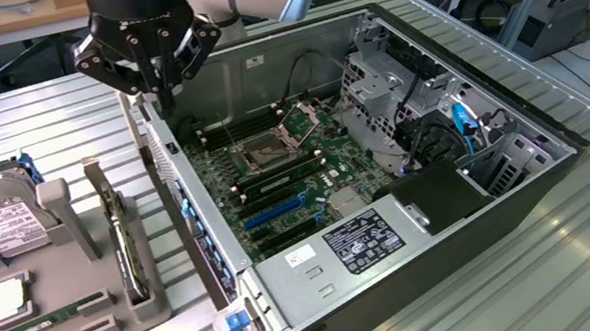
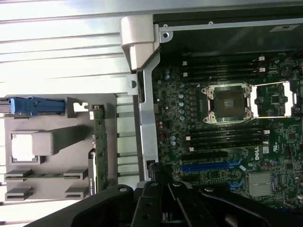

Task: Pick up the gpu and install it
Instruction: 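Reach for the gpu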

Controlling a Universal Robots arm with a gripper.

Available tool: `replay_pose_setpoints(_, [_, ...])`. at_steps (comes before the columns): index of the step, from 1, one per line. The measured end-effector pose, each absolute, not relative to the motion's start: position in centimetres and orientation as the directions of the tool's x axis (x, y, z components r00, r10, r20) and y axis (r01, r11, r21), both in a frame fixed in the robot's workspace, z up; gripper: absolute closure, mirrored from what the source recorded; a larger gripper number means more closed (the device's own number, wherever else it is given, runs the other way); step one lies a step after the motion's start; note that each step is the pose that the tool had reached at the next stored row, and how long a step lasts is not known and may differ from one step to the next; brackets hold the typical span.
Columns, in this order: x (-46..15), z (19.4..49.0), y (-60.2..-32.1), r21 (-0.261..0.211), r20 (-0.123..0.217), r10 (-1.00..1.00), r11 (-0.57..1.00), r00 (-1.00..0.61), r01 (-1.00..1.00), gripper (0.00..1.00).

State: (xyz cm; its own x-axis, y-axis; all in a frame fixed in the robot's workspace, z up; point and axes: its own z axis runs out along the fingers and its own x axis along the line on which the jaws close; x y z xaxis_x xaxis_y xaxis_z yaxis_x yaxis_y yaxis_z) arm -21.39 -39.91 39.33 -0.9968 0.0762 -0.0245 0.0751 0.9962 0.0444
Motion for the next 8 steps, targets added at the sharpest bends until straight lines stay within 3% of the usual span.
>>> replay_pose_setpoints(8, [-21.63,39.33,-39.91,0.044,-0.024,0.076,0.996,-0.997,0.075,0.89])
